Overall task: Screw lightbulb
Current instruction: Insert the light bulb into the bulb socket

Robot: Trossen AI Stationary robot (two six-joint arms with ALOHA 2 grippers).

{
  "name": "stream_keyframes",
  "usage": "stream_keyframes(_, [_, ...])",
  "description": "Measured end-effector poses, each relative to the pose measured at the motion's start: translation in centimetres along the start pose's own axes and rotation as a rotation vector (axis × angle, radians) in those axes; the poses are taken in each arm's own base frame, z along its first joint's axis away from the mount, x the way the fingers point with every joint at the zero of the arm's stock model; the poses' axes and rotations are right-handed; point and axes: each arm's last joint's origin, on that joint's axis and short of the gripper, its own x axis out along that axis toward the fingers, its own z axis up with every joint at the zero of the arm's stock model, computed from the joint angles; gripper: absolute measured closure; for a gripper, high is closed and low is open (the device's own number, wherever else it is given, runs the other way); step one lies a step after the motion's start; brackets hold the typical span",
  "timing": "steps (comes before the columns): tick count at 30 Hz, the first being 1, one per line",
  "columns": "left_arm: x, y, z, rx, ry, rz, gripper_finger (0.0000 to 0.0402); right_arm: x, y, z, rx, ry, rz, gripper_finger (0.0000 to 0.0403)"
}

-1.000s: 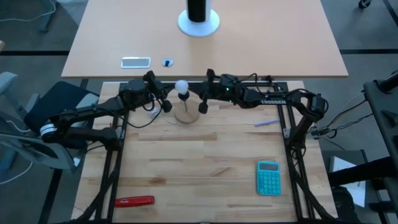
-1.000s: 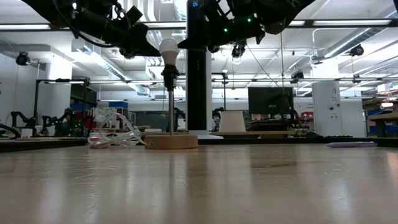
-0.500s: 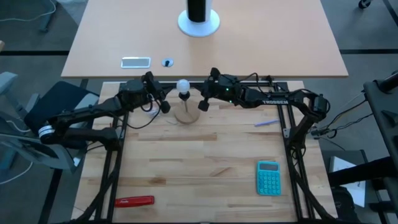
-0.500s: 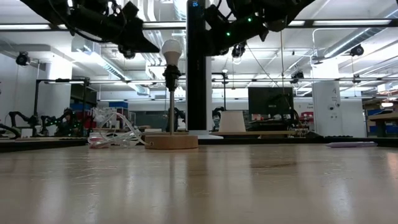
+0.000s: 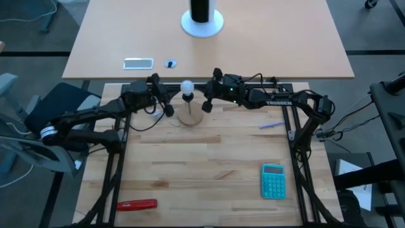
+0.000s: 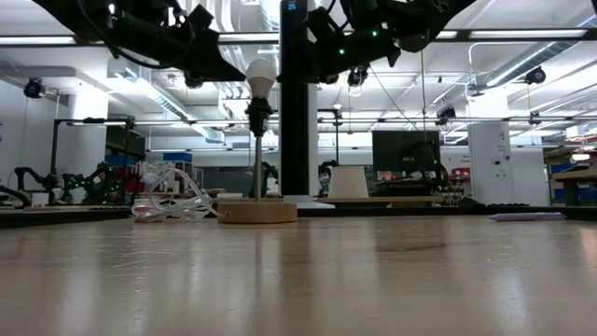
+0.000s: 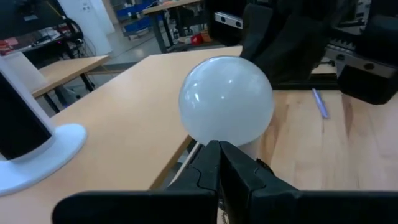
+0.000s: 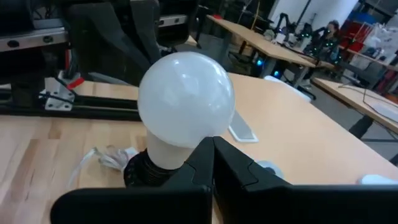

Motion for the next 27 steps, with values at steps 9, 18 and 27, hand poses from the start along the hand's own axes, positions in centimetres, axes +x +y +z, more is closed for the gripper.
stream_keyframes(9, [0.5,0.2,-0.3,-0.008,0.024,0.06,0.0402,0.0,0.9,0.3,-0.024,-0.042,0.116,0.0403])
stream_keyframes(18, [-0.1,0.2,-0.2,-0.01,0.043,0.089,0.0401,-0.3,1.1,0.3,-0.043,0.003,0.076,0.0403])
stream_keyframes(27, [-1.8,0.1,0.8,-0.009,-0.022,-0.028,0.0401,-0.2,0.2,0.0,-0.053,0.044,-0.037,0.0403])
